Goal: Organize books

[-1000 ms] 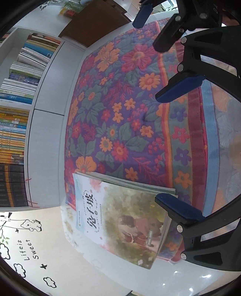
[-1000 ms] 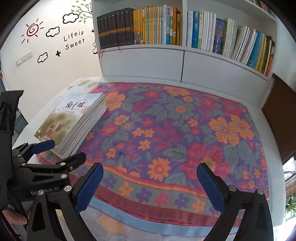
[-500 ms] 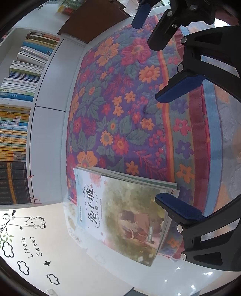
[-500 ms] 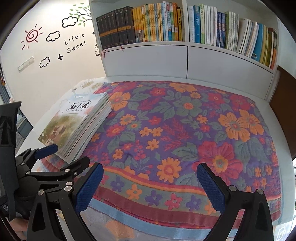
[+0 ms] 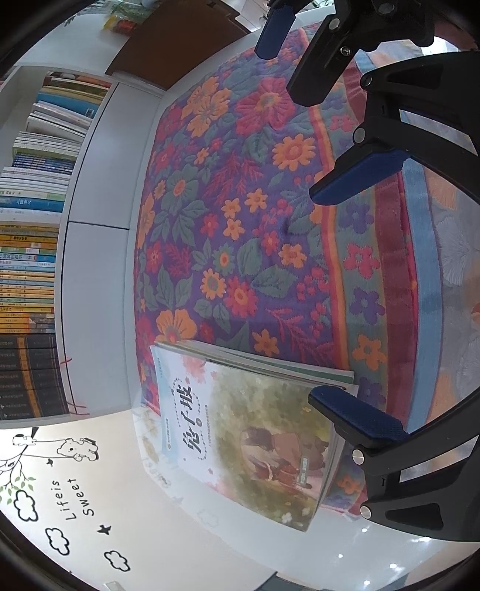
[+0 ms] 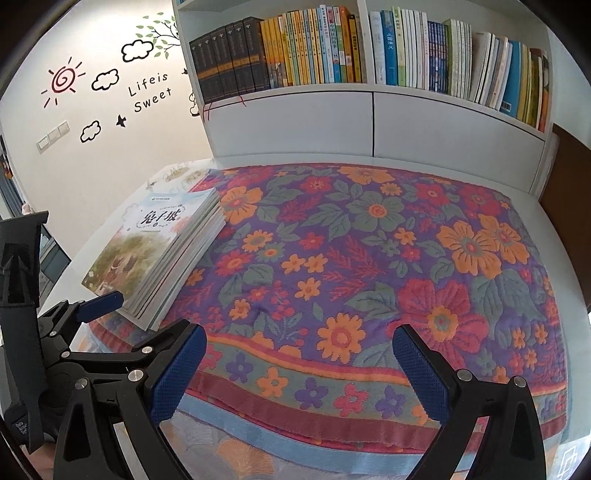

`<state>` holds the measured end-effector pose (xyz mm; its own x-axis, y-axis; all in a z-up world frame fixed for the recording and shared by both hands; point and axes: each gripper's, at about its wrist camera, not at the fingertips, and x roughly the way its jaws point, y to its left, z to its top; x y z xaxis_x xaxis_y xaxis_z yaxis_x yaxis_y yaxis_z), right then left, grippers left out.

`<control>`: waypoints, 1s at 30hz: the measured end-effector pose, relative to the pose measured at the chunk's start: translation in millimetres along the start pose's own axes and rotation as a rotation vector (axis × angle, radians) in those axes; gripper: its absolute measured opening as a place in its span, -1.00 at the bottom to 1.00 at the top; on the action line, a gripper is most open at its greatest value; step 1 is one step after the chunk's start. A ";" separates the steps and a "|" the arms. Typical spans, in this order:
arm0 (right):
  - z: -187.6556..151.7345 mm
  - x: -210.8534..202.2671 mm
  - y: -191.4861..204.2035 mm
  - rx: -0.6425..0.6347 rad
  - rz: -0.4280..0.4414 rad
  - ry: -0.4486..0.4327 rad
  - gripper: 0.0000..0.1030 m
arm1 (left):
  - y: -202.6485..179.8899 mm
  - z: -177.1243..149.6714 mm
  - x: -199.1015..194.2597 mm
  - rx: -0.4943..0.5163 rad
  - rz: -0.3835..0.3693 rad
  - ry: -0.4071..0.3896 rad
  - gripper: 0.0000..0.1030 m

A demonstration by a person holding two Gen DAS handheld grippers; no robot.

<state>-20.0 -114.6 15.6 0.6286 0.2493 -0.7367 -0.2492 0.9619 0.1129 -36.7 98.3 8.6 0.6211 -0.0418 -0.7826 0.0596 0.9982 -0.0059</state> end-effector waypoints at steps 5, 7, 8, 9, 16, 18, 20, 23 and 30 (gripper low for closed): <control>0.3 -0.7 -1.8 0.003 0.001 -0.001 0.95 | 0.4 0.4 -0.6 -0.004 -0.003 -0.005 0.91; 0.0 -0.5 -2.0 0.003 0.003 0.000 0.95 | 0.2 0.8 -0.5 -0.003 -0.006 -0.007 0.91; -0.3 -0.2 -1.6 0.001 0.002 0.002 0.95 | -0.1 0.8 -0.6 -0.005 -0.005 -0.010 0.91; -0.7 -0.3 -1.1 0.000 0.002 0.003 0.95 | -0.2 1.0 -0.4 -0.007 -0.005 -0.011 0.91; -2.5 -2.1 -0.1 0.002 -0.005 0.000 0.95 | -4.3 2.3 0.9 0.000 -0.019 -0.010 0.92; -2.1 -3.1 -0.6 0.004 -0.008 -0.002 0.95 | -5.9 3.1 0.8 0.006 -0.019 -0.012 0.92; -1.9 -4.2 -1.4 0.007 -0.008 -0.005 0.95 | -6.8 3.7 0.4 0.010 -0.024 -0.012 0.92; -1.6 -4.7 -3.2 0.012 -0.013 -0.007 0.95 | -8.2 4.6 -0.7 0.016 -0.024 -0.015 0.92; -1.4 -5.3 -6.6 0.023 -0.007 -0.006 0.95 | -7.6 6.5 -0.8 0.015 -0.031 -0.021 0.92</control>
<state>-22.7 -122.3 17.9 0.6345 0.2431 -0.7337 -0.2276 0.9659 0.1232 -32.6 90.5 13.3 0.6350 -0.0733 -0.7690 0.0904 0.9957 -0.0203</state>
